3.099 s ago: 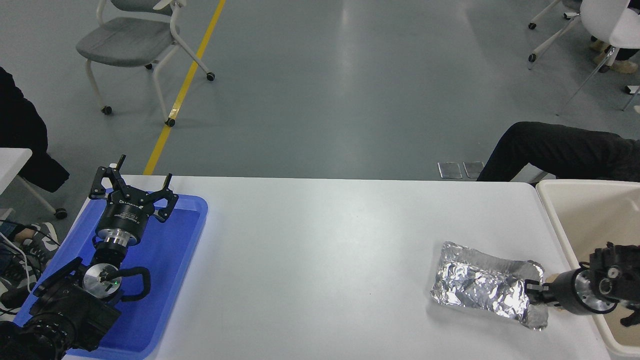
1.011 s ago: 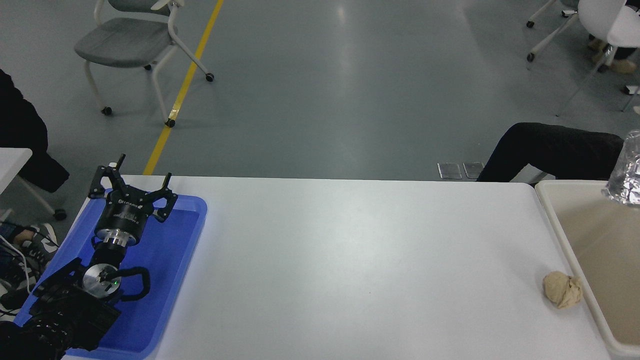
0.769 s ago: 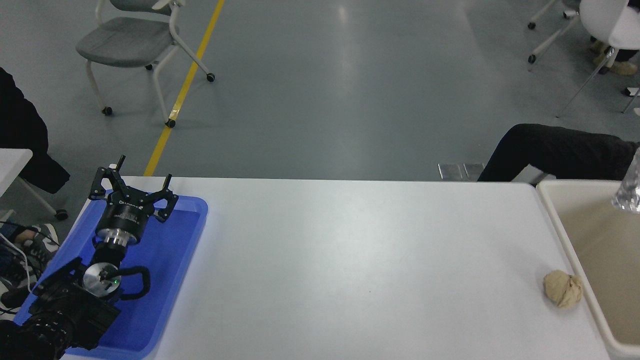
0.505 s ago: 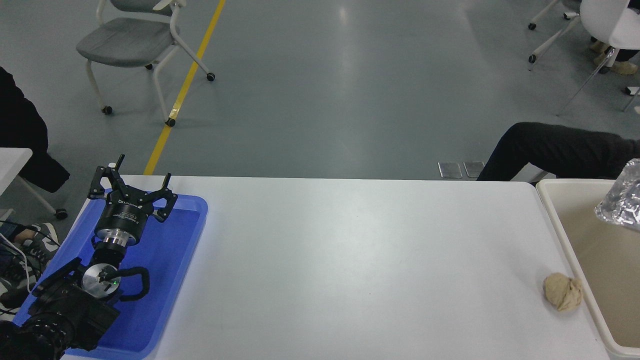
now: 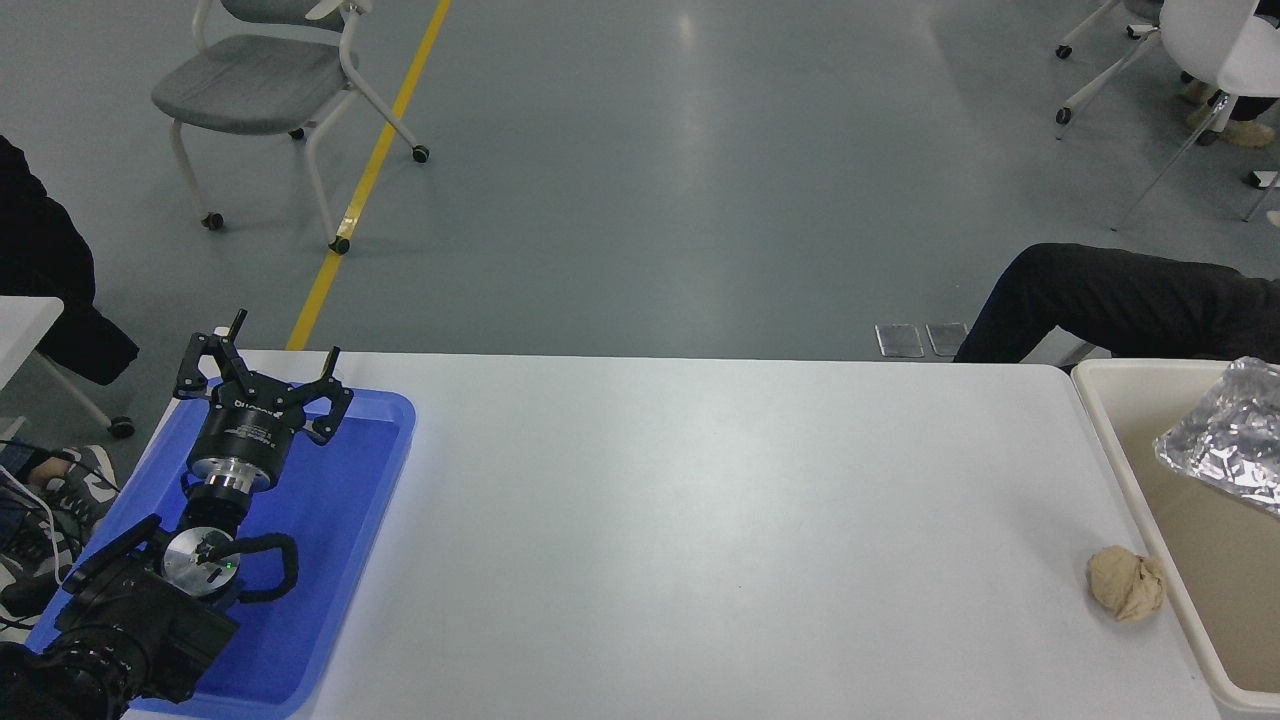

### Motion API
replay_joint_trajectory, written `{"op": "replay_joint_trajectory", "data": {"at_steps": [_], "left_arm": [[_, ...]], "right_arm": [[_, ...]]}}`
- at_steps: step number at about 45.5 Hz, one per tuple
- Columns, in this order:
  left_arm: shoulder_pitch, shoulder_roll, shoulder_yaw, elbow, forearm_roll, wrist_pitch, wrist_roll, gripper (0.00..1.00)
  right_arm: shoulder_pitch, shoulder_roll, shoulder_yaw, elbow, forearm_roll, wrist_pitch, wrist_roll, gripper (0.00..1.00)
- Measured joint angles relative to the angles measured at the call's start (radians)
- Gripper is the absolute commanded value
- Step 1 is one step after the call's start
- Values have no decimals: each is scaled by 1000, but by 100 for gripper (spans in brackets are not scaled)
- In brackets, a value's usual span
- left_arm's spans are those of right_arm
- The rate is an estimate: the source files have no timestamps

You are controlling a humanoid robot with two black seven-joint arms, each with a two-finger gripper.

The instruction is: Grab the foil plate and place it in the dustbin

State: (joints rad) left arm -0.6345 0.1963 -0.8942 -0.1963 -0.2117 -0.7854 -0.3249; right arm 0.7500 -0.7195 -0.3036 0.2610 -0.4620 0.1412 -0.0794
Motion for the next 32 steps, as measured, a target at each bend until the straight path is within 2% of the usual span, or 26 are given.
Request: {"op": "replay_joint_trajectory", "data": {"at_steps": [17,24,32], "left_arm": [[-1,0,1,0,0,0,0,100],[-2,-2,1,-1,0,0,2,100],[-2,-3,1,-2,0,0,2,100]], "right_arm": [[28,29,34,16,7,9,5,100],[126,-25,20,165,-20,13,2,100],[282,-102,-32,424,-124,17,0,100]]}}
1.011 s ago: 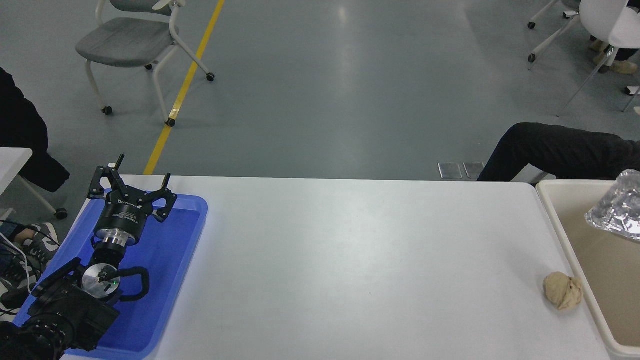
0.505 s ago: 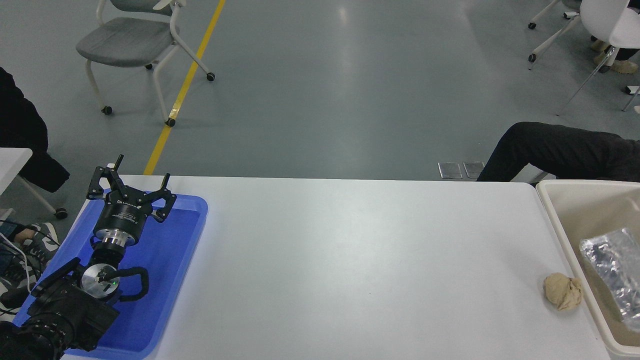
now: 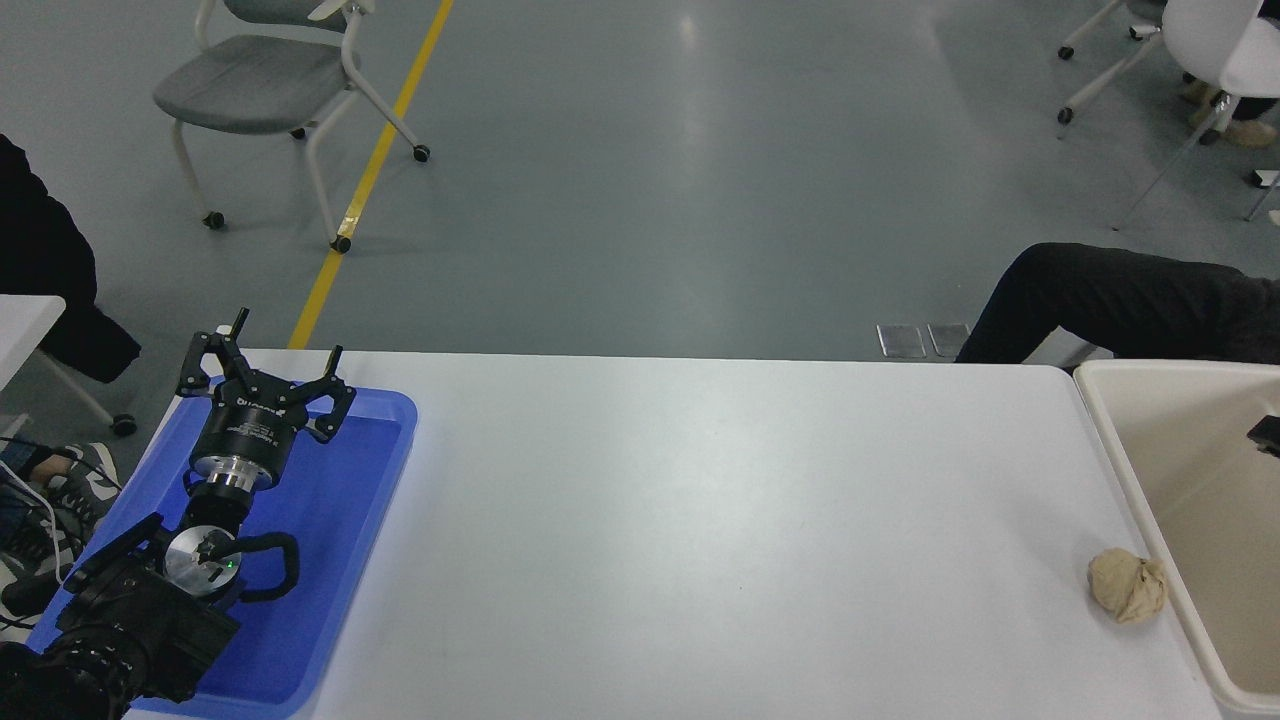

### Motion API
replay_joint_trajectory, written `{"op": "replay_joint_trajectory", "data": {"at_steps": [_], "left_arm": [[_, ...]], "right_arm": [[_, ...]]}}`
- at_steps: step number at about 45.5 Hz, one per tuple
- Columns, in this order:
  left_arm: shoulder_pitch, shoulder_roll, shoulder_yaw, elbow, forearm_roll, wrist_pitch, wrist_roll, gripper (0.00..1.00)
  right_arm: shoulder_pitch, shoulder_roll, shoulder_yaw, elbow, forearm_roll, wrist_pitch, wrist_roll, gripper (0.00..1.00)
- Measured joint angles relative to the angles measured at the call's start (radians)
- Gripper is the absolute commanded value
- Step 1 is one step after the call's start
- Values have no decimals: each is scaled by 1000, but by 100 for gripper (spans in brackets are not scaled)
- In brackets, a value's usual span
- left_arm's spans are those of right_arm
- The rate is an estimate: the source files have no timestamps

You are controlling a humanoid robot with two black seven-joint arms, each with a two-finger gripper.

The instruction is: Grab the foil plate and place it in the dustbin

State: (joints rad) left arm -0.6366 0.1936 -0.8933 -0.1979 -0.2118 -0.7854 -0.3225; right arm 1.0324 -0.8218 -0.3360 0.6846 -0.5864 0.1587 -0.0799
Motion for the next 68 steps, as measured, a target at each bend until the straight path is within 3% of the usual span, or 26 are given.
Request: {"op": "replay_joint_trajectory", "data": {"at_steps": [15,26,41,68], "left_arm": [[-1,-1,1,0,1,0,0,100],[-1,-1,1,0,0,0,0,100],[1,1,0,1,0,0,0,100],[4,4,-1,2,0,0,-3,100]], "right_arm": [[329,-67,-234,351,-91,84,0,100],[636,-40,-477,557,-81,191,-1,100],[978,162,-720,745,127,321,-3,100],[1173,618,-813,774,463,422,-32,100]]}}
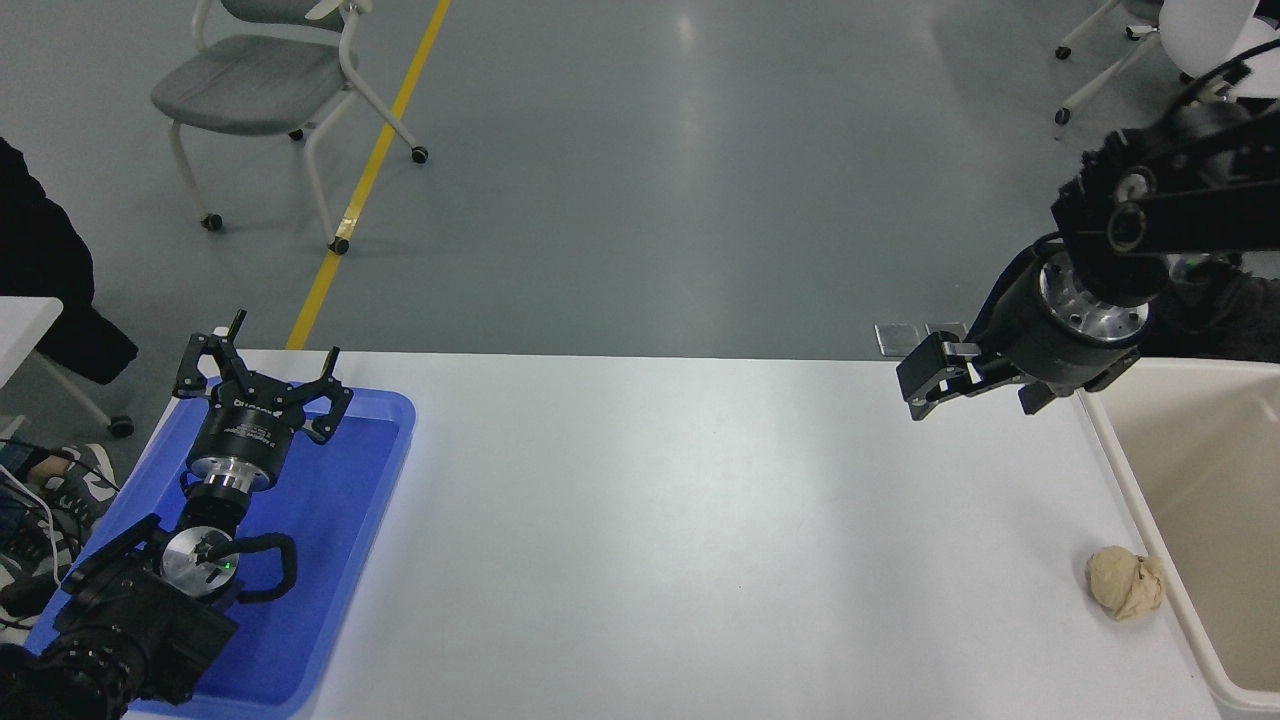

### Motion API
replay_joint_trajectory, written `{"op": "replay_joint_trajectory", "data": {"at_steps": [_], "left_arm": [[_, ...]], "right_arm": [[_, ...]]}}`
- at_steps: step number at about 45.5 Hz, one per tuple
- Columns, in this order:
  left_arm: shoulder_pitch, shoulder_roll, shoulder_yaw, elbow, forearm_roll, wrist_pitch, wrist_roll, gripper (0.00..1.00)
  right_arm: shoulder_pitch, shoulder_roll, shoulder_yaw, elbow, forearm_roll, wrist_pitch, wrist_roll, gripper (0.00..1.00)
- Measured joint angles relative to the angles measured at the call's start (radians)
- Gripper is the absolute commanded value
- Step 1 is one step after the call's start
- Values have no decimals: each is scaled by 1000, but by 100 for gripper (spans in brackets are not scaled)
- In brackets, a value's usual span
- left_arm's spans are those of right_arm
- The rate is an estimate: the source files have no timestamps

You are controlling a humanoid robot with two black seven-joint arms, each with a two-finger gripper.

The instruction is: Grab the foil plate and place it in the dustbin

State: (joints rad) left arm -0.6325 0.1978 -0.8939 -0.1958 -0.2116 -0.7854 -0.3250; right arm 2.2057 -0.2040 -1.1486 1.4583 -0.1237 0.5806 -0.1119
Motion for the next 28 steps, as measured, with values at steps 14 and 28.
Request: {"op": "replay_joint_trajectory", "data": {"at_steps": [14,28], "left_arm": [[0,0,0,0,0,0,0,100],[0,0,0,0,0,0,0,100]], "right_arm": [[10,156,-8,-53,92,-2,-5,100],[-16,125,-31,-77,92,0,-6,100]]}}
